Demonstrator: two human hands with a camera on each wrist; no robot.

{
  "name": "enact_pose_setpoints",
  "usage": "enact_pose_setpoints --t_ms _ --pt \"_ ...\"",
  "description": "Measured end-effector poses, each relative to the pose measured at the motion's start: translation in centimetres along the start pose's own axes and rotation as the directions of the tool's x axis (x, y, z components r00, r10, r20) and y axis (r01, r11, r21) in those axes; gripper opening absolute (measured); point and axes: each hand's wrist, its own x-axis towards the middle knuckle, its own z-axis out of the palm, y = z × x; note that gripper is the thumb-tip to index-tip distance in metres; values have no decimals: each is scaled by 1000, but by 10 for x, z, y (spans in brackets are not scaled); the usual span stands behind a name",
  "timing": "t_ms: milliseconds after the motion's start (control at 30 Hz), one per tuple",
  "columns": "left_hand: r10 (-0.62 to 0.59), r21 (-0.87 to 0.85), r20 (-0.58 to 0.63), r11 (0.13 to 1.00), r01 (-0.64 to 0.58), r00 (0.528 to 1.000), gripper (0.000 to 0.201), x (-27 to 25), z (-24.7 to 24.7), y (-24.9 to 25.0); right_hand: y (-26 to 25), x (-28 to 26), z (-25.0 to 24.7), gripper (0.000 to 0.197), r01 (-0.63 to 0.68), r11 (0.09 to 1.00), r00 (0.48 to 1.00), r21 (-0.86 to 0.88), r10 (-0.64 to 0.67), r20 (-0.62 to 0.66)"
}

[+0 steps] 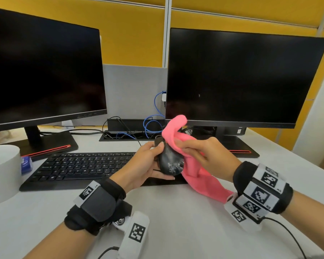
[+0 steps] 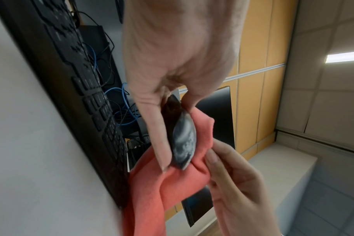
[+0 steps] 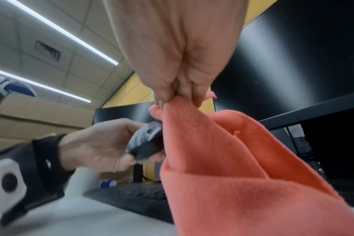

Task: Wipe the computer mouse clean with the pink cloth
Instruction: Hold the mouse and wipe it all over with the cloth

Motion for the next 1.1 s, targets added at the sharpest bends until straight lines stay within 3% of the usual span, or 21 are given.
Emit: enact_pose_setpoints --t_ms 67,133,200,267,333,400,467,500,567,633,833,933,1100 --pt "-6 10 -13 1000 6 1000 32 0 -2 1 -1 -3 -5 24 -43 998 999 39 42 12" --pt "-28 23 14 999 28 1000 32 0 -2 2 6 0 -19 20 -239 938 971 250 232 60" --pt "-50 28 48 998 49 998 32 -1 -2 2 14 4 -33 15 -457 723 875 519 469 117" --pt "-61 32 67 998 59 996 31 -2 -2 2 19 4 -43 18 -536 534 763 653 637 105" --pt "-65 37 87 997 62 994 31 -2 -2 1 22 2 -45 18 -490 524 709 697 705 -32" --pt "-76 56 122 996 70 990 32 -4 0 1 21 0 -42 14 -425 623 698 657 687 -201" --pt "-83 79 157 994 71 984 35 -5 2 0 17 0 -36 11 -396 705 733 588 628 -260" --pt "-83 88 170 994 69 982 36 -5 3 0 13 1 -32 9 -385 739 775 553 584 -240" --pt "-78 100 188 993 60 979 37 -6 5 1 3 1 -22 11 -341 797 876 499 461 -139" --pt "-67 107 195 993 46 979 36 -8 5 2 -3 2 -12 19 -286 825 934 488 354 -51" --pt "-41 113 239 993 14 970 34 -10 7 3 -3 11 -12 27 -220 940 975 262 205 83" --pt "-22 101 201 995 2 979 33 -8 4 5 2 7 -12 30 -190 944 977 268 156 145" --pt "-38 112 207 994 15 978 31 -9 6 3 9 0 -16 29 -194 937 981 291 177 83"
